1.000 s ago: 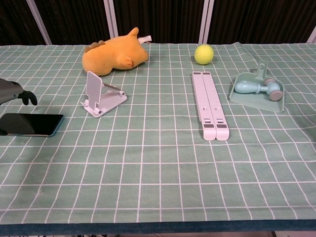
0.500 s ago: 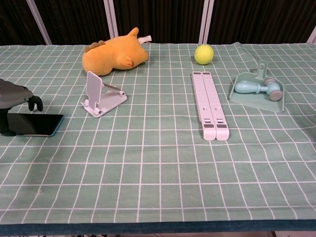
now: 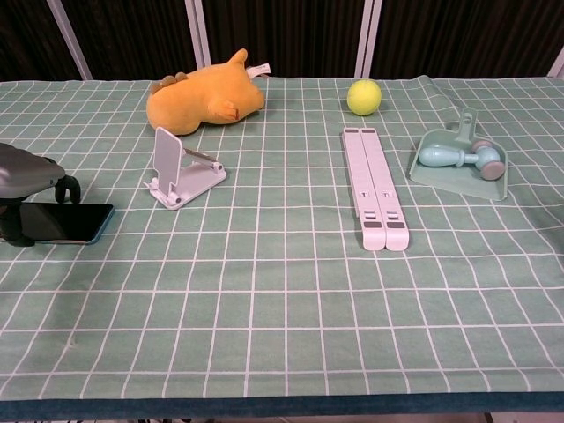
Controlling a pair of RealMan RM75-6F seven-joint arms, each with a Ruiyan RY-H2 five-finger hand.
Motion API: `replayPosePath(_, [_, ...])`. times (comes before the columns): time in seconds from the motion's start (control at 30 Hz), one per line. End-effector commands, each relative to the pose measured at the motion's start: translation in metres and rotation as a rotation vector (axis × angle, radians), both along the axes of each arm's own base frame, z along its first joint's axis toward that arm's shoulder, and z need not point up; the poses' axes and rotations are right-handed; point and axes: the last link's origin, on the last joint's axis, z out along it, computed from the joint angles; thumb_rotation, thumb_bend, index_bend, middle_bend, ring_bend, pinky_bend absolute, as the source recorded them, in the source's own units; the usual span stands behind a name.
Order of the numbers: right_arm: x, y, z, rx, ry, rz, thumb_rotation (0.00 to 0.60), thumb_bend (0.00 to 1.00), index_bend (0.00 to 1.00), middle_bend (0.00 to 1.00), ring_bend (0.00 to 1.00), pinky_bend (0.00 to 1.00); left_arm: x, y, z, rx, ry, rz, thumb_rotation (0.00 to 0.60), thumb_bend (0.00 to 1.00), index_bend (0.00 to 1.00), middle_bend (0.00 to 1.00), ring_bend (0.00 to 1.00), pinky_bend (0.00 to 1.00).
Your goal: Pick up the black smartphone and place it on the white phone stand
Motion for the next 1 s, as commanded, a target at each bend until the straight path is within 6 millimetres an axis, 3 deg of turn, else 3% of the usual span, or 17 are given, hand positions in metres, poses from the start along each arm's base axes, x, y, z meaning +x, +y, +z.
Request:
replayPosePath(0.03, [0.0001,0.0001,0.0002,0.0,0.0,0.001,0.6,0.08,0.0,0.0,0.0,0.21,-0.001,-0.0004,-0.0005,-0.001,0.002,0.003,0.6,0.21,0.24,0.25,0.06,0.1])
replayPosePath(0.87, [0.0001,-0.0006,-0.0006,0.006,-0.008,-0.005,0.6,0.1,0.0,0.0,0.0,0.21,-0.0051,-0.0032,-0.0082,-0.023,0.024,0.009,0.6,0.21,0.24,0.26,0.06,0.1])
replayPosePath(1.0, [0.0002,-0.0005,-0.0007,0.007,-0.011,-0.006,0.6,0.1,0.0,0.0,0.0,0.21,-0.0053,-0.0043,-0.0089,-0.022,0.026,0.004,0.6,0.23,0.32,0.35,0.08,0.12])
